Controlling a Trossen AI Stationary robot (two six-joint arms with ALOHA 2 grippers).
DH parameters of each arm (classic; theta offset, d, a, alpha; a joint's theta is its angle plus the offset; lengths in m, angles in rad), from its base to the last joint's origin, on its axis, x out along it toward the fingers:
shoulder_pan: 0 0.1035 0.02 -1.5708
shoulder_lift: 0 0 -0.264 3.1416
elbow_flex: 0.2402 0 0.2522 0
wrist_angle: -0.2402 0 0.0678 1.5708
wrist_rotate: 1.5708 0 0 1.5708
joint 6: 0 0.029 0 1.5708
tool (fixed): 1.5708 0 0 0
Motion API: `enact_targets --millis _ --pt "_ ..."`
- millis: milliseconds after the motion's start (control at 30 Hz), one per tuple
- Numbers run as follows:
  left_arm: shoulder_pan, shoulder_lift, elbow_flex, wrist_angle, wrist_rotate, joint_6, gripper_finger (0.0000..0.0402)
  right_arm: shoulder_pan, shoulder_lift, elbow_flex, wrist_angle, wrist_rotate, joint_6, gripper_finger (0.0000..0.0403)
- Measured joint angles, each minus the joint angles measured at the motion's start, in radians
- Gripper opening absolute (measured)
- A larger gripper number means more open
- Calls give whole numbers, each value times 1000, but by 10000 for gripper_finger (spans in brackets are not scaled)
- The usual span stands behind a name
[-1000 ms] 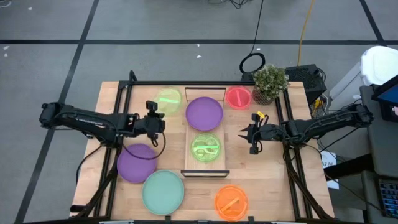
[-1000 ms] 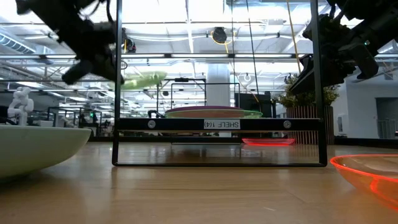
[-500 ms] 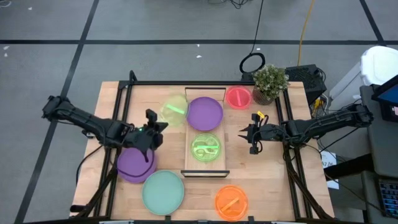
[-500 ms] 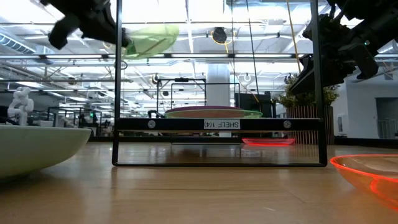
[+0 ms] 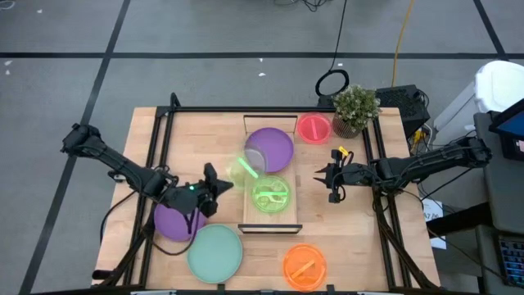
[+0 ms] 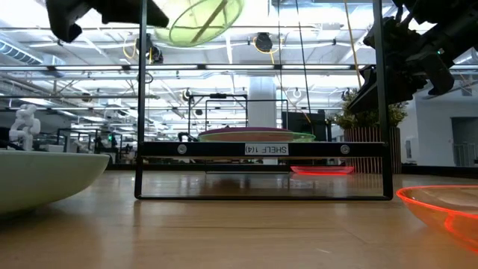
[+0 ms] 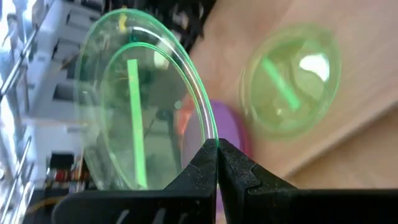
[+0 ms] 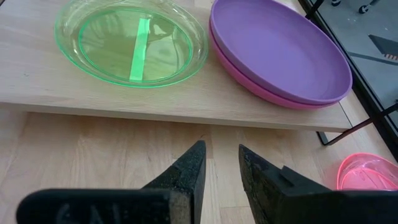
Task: Place and stack plates onto a shelf
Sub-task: Stack the green plate on top of the green plate on the shelf
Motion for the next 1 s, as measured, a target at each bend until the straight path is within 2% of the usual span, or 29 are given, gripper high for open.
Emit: enact_targets --millis 533,700,1000 --pt "-1 177 117 10 224 49 3 0 0 0 0 0 1 82" --pt "27 187 117 6 256 27 3 0 0 0 0 0 1 82" --pt "102 258 119 20 378 14 3 0 0 0 1 0 1 82"
